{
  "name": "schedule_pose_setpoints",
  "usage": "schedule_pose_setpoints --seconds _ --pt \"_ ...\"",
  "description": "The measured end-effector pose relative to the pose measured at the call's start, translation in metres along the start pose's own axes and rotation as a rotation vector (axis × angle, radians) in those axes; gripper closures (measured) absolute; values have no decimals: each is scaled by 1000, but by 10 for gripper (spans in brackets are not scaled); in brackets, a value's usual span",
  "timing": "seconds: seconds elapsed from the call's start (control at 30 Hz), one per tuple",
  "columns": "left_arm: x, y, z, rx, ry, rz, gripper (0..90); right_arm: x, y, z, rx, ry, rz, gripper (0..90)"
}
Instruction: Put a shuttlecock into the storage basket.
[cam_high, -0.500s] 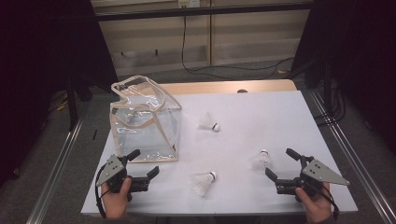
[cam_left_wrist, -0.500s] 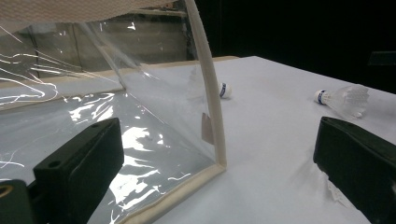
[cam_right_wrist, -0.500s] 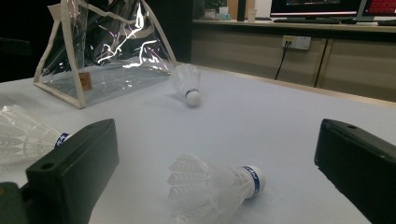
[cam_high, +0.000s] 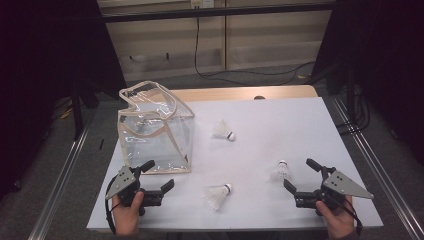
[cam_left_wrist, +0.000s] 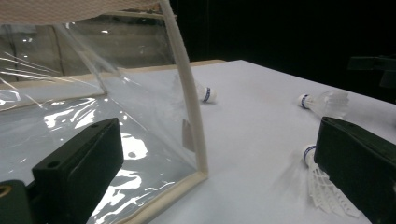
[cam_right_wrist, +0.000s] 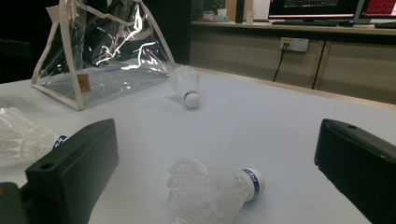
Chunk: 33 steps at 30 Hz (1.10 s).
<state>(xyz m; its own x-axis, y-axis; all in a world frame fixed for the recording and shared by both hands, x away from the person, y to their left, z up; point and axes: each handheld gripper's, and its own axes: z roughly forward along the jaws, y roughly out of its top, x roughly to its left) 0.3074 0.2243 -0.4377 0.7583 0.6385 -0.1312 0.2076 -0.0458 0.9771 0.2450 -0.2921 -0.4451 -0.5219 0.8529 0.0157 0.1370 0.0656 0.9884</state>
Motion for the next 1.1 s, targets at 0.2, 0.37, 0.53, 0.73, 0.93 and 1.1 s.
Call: schedule_pose_setpoints --seconds 0.2,0.37,0.53,0.73,0.93,1.1 --pt "-4 0 5 20 -30 7 15 0 1 -1 -2 -1 1 0" --pt "-6 0 8 19 -46 7 15 1 1 1 -5 8 -6 0" --pt "-8 -1 11 22 -59 -4 15 2 1 1 -8 8 -5 0" --pt "-11 -1 14 32 -79 -1 15 1 1 1 -9 6 -1 0" --pt "-14 0 17 32 -99 -4 15 2 1 1 -10 8 -4 0" --pt "-16 0 20 43 -112 -14 15 1 1 0 -13 10 -1 0"
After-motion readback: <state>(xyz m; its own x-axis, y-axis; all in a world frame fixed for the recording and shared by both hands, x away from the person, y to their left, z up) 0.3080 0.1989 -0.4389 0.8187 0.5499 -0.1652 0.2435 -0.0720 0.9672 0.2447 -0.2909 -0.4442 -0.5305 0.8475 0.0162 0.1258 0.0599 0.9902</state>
